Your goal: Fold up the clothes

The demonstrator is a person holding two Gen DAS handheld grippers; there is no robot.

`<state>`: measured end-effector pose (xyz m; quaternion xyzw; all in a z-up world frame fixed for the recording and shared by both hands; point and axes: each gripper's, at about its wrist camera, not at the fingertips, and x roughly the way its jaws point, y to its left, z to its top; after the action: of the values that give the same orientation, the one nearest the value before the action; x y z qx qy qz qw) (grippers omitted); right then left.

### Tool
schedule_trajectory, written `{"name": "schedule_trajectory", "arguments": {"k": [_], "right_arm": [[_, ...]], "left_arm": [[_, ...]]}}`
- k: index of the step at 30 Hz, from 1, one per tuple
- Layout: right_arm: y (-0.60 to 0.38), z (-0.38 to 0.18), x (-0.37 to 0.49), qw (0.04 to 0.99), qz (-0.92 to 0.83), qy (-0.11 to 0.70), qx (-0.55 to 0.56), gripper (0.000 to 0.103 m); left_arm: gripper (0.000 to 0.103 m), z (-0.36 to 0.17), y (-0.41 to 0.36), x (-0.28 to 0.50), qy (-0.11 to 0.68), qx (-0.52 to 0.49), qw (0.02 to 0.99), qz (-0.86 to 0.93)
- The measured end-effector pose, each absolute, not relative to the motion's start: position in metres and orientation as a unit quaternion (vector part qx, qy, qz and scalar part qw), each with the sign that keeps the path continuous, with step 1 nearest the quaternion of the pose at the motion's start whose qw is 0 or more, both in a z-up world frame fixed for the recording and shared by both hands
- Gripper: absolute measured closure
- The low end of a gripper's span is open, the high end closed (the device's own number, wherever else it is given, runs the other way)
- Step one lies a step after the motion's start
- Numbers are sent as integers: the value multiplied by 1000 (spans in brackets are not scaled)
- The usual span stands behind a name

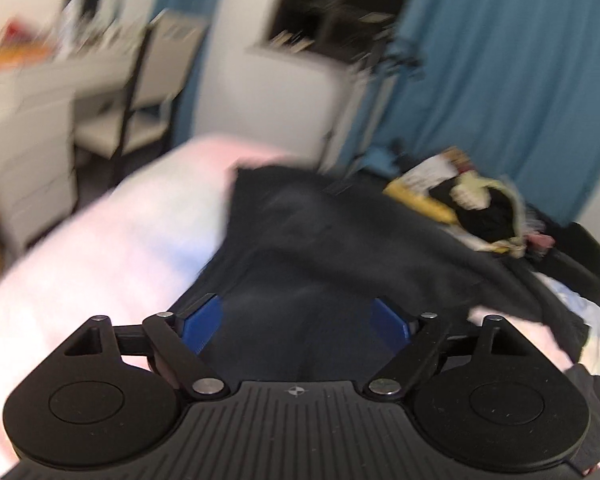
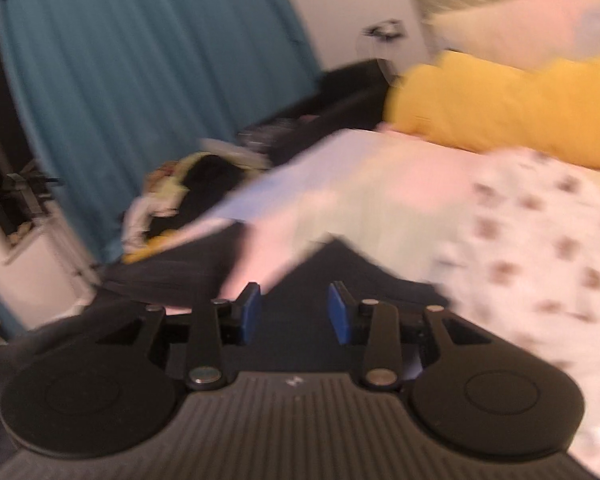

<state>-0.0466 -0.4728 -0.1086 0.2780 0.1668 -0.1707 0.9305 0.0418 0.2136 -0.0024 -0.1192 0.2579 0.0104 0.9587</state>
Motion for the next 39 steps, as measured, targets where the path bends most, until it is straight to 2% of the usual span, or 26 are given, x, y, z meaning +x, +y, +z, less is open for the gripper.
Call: {"name": "schedule_trajectory", "arguments": {"k": [6, 9, 13, 16, 24, 36, 39], "right_arm": [[-396, -74, 35, 942, -65, 149, 294, 60], [-357, -80, 75, 949, -33, 146, 279, 58], [-323, -104, 107, 954, -1, 194, 226, 58], [-309, -115, 119, 952, 18, 227, 203, 58], [-302, -111, 125, 959, 20, 227, 170, 57], [-303, -118, 108, 953, 7, 232, 192, 45], [-304, -117, 107, 954, 8, 229, 194, 39]], "left_arm": [[12, 10, 93, 81, 219, -40, 974, -53], [12, -14, 44, 98, 225, -11, 971, -78], [12, -61, 7, 111, 245, 18, 964, -106], [13, -85, -5, 119, 258, 38, 960, -105], [12, -92, -2, 122, 261, 13, 960, -101], [12, -95, -2, 121, 273, 11, 958, -89], [12, -99, -4, 121, 276, 14, 957, -87]]}}
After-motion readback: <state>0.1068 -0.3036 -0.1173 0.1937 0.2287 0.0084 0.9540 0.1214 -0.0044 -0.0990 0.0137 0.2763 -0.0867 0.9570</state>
